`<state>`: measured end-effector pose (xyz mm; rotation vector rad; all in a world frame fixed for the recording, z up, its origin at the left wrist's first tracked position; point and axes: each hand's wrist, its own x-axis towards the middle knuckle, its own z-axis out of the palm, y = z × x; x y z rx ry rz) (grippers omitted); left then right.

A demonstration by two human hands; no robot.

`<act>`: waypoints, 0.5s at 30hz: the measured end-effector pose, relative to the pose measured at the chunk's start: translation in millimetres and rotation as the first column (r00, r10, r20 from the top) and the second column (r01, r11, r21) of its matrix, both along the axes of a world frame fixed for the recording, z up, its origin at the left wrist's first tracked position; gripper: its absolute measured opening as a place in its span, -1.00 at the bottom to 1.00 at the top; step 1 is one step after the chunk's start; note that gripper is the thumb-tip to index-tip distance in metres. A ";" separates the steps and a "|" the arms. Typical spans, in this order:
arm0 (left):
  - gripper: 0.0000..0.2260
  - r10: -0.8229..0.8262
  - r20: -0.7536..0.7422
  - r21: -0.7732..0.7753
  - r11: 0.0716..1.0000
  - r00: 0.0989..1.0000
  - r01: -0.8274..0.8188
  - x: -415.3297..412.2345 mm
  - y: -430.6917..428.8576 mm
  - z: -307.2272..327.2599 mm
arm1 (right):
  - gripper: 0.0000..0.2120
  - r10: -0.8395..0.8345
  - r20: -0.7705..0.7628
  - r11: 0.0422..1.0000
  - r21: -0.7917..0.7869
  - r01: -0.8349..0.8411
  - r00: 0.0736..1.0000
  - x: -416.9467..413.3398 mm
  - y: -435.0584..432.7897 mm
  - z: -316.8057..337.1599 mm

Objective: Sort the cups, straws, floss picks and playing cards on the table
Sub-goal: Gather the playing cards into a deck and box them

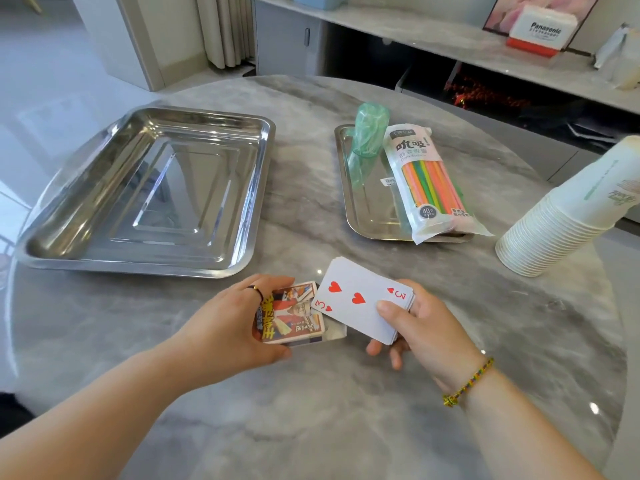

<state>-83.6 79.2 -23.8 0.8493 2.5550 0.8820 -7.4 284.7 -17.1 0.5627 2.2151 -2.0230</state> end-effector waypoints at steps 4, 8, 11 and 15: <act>-0.30 0.006 -0.003 -0.001 1.000 1.000 -0.006 0.2 -1.2 3.8 | -0.81 0.040 -0.008 0.998 0.049 -0.039 0.999 -1.3 1.7 2.7; -0.30 -0.002 -0.049 -0.002 1.000 0.999 0.002 -0.7 -3.0 4.8 | -0.82 0.151 0.030 0.988 0.035 -0.152 0.988 0.6 0.7 3.6; -0.29 -0.007 -0.061 0.003 1.000 0.998 0.007 -0.8 -4.3 5.4 | -0.91 0.163 0.052 0.986 -0.052 -0.161 0.985 2.3 -0.8 3.9; -0.28 -0.028 -0.059 0.014 0.999 0.998 0.029 0.6 -4.6 6.2 | -0.78 0.178 0.101 0.967 -0.203 -0.155 0.979 3.4 2.8 5.1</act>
